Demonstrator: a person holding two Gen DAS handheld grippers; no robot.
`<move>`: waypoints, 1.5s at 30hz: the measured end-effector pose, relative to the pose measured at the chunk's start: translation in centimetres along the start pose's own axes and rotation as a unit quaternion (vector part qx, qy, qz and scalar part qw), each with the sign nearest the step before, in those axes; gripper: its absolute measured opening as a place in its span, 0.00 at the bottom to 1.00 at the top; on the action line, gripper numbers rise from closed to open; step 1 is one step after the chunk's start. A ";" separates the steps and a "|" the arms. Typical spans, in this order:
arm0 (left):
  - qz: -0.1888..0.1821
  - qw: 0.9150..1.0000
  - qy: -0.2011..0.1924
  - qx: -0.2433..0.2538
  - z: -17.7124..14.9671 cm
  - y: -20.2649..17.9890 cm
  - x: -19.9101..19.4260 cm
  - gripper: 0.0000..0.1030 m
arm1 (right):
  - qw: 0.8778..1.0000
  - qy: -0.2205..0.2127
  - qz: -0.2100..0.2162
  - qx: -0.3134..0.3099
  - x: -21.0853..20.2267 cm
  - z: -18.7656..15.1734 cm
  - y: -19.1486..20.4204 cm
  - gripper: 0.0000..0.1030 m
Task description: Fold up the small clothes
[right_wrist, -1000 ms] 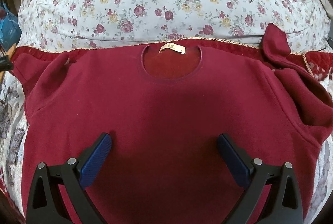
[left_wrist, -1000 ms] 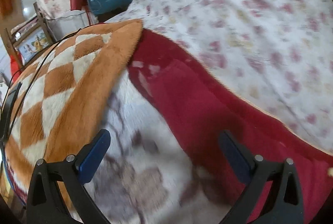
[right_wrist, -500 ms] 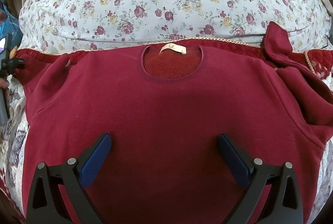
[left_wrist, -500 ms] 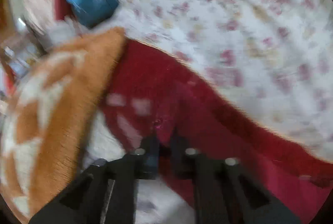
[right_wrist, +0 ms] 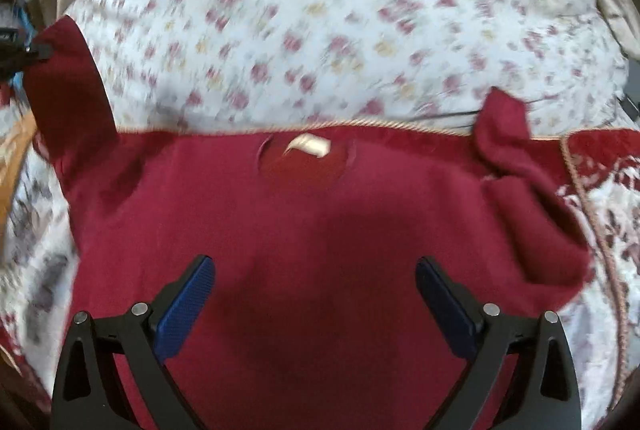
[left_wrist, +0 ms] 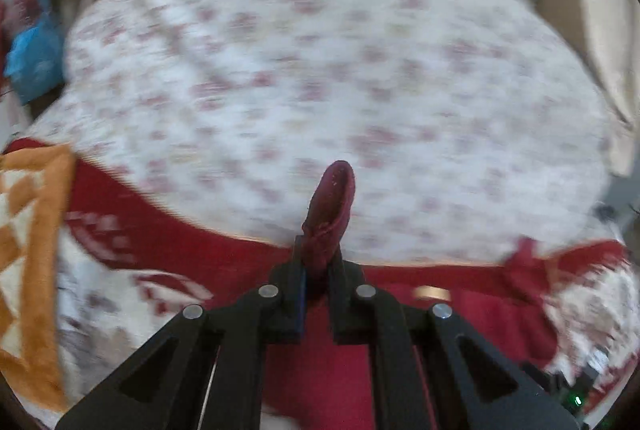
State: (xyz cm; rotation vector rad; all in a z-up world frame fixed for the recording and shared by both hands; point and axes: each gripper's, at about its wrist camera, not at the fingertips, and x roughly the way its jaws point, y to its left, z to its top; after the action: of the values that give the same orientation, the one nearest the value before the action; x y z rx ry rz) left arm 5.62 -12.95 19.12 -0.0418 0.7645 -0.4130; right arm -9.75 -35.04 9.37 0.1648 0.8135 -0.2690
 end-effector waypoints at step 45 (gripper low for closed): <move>0.209 0.972 0.085 0.065 -16.2 3.2 5.6 0.94 | 0.996 0.007 -0.036 0.078 1.3 3.9 -8.7 0.05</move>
State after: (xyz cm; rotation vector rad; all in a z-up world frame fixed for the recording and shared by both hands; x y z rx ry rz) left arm -0.68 -10.35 3.12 0.2772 0.8891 -0.0632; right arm -8.75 -44.56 10.71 0.2843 0.8134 -0.3998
